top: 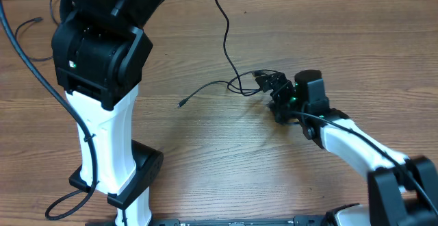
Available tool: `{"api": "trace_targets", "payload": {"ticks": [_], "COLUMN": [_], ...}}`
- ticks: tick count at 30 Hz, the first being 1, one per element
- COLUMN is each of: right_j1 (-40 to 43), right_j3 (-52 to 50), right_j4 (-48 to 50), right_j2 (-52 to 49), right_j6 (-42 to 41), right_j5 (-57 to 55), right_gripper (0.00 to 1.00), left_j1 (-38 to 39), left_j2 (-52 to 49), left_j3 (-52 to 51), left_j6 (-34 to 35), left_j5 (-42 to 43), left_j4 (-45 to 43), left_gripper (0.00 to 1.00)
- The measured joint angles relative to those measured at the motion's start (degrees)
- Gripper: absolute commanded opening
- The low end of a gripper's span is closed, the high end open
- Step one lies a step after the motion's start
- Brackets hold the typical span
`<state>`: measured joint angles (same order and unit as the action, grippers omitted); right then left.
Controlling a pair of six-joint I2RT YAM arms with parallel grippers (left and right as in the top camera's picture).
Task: Untangle cables
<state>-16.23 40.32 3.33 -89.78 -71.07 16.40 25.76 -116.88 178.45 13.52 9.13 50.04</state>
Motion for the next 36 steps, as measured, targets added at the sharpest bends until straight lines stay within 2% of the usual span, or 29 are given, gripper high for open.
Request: {"api": "trace_targets", "payload": {"ticks": [1, 3, 4, 5, 8, 12, 16, 19, 25, 26, 29, 30, 31, 33, 34, 36], "right_j1": [-0.1, -0.1, -0.1, -0.1, 0.0, 1.4, 7.4, 14.9, 26.9, 27.7, 28.6, 28.6, 28.6, 28.6, 28.6, 29.0], "right_j3": [0.0, 0.1, 0.1, 0.2, 0.2, 0.2, 0.2, 0.2, 0.2, 0.3, 0.3, 0.3, 0.3, 0.3, 0.3, 0.3], "right_j4": [2.3, 8.6, 11.3, 14.3, 13.5, 12.9, 7.9, 3.6, 0.0, -0.9, -3.2, -3.1, -3.0, -3.1, -2.9, -3.0], "right_j2": [-1.4, -4.3, -5.6, -7.2, -9.5, -9.9, -8.4, -4.3, 2.8, 2.8, 2.8, 2.8, 2.8, 2.8, 2.8, 3.1], "right_j6": [-1.8, -4.9, -5.7, -7.0, -7.0, -1.4, 5.6, 11.4, 20.0, 21.0, 24.5, 25.5, 26.0, 27.4, 27.5, 28.0], "right_j5": [-0.5, -1.5, -1.9, -2.4, -4.4, -5.3, -5.7, -6.1, -2.7, -2.1, -0.6, -0.3, 0.0, 0.5, 1.0, 3.0], "right_gripper": [0.6, 0.31, 0.09, 0.04, 0.04, 0.04, 0.04, 0.04, 0.04, 0.05, 0.24, 0.25, 0.34, 0.47, 0.63, 0.89], "left_j1": [0.0, 0.0, 0.0, -0.2, -0.9, -2.9, -7.3, -12.3, -19.6, -20.1, -21.7, -22.1, -22.4, -22.9, -22.9, -22.9], "left_j2": [0.1, 0.2, 0.3, 0.3, 0.5, 1.3, 2.8, 3.8, 4.1, 4.1, 4.1, 4.1, 4.1, 4.2, 4.2, 4.2], "left_j3": [0.0, 0.0, 0.0, 0.0, 0.0, 0.0, 0.0, 0.0, 0.0, 0.1, 0.1, 0.0, 0.0, 0.1, 0.1, 0.1], "left_j6": [0.0, -0.1, -0.2, -0.2, -0.2, -0.2, 0.1, 1.7, 5.9, 6.1, 7.8, 8.5, 9.0, 9.6, 10.1, 10.4], "left_j5": [0.0, 0.0, 0.0, -0.2, -2.6, -7.6, -13.2, -16.7, -19.4, -19.7, -21.8, -22.4, -23.0, -23.8, -24.3, -24.8], "left_j4": [0.4, 1.0, 1.0, 1.1, 2.6, 5.7, 9.2, 13.9, 25.0, 26.0, 30.3, 31.1, 31.7, 33.2, 34.4, 35.0], "left_gripper": [0.04, 0.04, 0.04, 0.04, 0.04, 0.04, 0.04, 0.04, 0.04, 0.04, 0.04, 0.04, 0.04, 0.04, 0.04, 0.04]}}
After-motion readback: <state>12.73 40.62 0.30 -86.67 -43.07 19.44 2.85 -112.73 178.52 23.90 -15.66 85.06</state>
